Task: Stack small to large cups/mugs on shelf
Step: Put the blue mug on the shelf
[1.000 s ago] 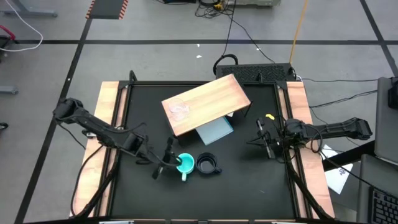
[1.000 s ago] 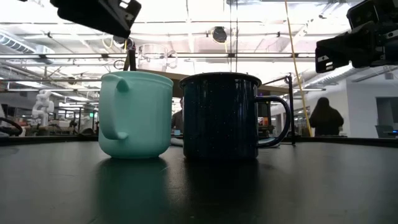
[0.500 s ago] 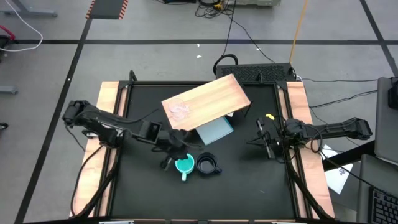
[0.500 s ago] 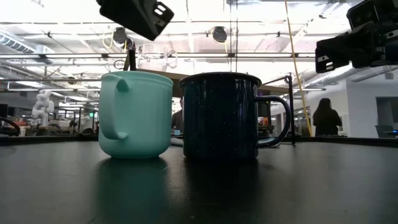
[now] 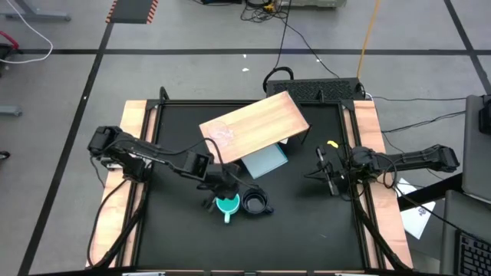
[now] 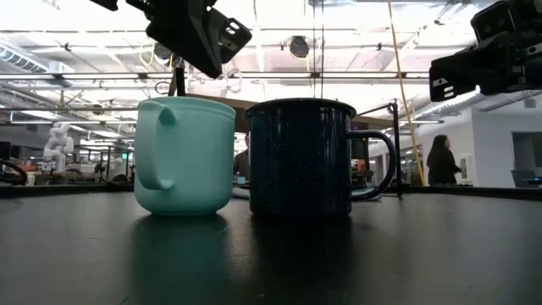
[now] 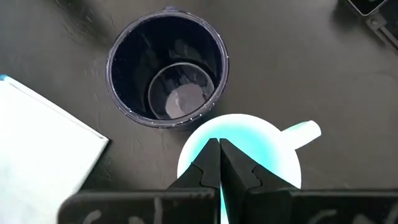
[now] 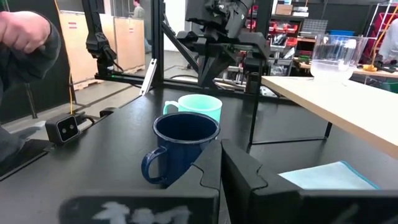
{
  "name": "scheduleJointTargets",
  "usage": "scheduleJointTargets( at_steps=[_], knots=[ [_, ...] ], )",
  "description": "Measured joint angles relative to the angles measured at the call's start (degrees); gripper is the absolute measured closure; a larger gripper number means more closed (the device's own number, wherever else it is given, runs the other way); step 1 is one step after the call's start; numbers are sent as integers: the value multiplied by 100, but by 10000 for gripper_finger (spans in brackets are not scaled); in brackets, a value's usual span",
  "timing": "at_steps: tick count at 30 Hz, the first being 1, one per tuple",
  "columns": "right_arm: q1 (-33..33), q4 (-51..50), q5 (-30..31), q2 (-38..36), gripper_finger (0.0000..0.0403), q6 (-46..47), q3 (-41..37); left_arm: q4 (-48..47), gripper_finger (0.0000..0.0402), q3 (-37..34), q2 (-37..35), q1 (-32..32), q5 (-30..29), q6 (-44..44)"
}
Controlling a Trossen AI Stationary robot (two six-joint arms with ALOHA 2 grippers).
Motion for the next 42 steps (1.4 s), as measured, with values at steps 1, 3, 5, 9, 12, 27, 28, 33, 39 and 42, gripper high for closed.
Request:
scheduleJointTargets(
  at_steps=[1,3,5,9,12,27,28,33,39,42],
  knots=[
    [-2,0,-2,0,403,0,0,-1,401,0,1,0,-2,-27],
    [0,-1,0,0,403,-1,-1,-2,401,0,-12,-4,-7,-95],
    [-1,0,0,0,403,0,0,1,397,0,-25,-4,-9,-222],
    [0,0,0,0,403,0,0,-10,375,0,-23,34,-17,-514],
    [0,0,0,0,403,0,-1,-42,353,0,-23,37,-24,-717],
    [0,-20,0,0,403,2,0,-60,257,0,-23,-258,-89,-410],
    [-2,-33,-2,0,403,2,0,-60,257,-1,-23,-304,-134,-389],
    [0,-38,-2,0,403,2,0,-207,256,-2,-23,-479,-200,-431],
    [0,-37,-2,0,403,2,0,-379,256,-4,-23,-650,-199,-589],
    [0,-38,-2,0,403,2,-1,-473,256,-4,-23,-711,-149,-679]
  ],
)
